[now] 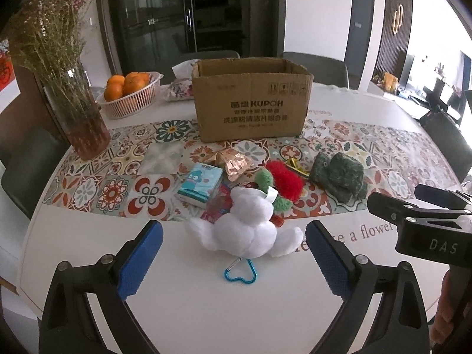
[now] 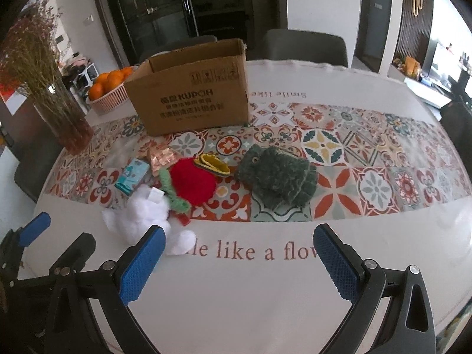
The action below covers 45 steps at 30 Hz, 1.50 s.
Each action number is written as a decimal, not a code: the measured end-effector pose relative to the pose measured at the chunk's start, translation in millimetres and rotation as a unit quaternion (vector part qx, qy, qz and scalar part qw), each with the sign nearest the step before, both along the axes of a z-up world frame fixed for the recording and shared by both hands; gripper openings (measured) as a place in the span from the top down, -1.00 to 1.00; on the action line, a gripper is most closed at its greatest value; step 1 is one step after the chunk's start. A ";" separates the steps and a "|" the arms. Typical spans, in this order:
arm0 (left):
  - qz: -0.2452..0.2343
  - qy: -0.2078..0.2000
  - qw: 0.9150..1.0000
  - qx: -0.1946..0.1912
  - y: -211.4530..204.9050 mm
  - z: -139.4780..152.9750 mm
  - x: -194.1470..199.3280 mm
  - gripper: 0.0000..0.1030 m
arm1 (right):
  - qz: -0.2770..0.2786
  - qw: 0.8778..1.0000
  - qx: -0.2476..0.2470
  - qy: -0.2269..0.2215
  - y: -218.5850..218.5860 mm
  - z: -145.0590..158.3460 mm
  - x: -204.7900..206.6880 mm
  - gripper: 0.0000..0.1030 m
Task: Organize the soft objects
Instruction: 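Close the left tool on the white bunny while the right tool grasps the green glove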
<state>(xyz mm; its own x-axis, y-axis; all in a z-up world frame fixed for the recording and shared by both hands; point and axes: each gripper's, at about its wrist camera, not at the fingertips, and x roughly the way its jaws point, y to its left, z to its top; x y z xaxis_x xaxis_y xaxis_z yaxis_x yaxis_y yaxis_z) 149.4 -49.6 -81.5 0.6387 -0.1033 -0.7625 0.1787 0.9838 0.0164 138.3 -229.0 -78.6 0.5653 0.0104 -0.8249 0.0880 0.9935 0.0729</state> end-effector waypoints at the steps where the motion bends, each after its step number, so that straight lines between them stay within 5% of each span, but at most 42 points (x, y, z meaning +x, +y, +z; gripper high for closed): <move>1: -0.001 0.003 1.000 0.000 -1.8 -1.1 2.3 -0.85 | 0.001 1.000 0.003 0.003 -2.4 -2.5 3.2 -0.98; 11: -0.031 0.009 0.999 0.027 -23.4 -26.5 28.6 -0.79 | -0.001 1.000 0.014 0.018 -18.4 -25.5 32.8 -0.97; 31: -0.007 0.041 0.996 0.079 -48.0 -85.6 64.9 -0.54 | -0.014 1.000 -0.015 0.019 -49.2 -85.4 88.4 -0.85; 45: -0.001 0.046 0.994 0.097 -55.2 -95.7 73.1 -0.33 | -0.026 0.999 -0.022 0.024 -61.7 -119.1 113.4 -0.61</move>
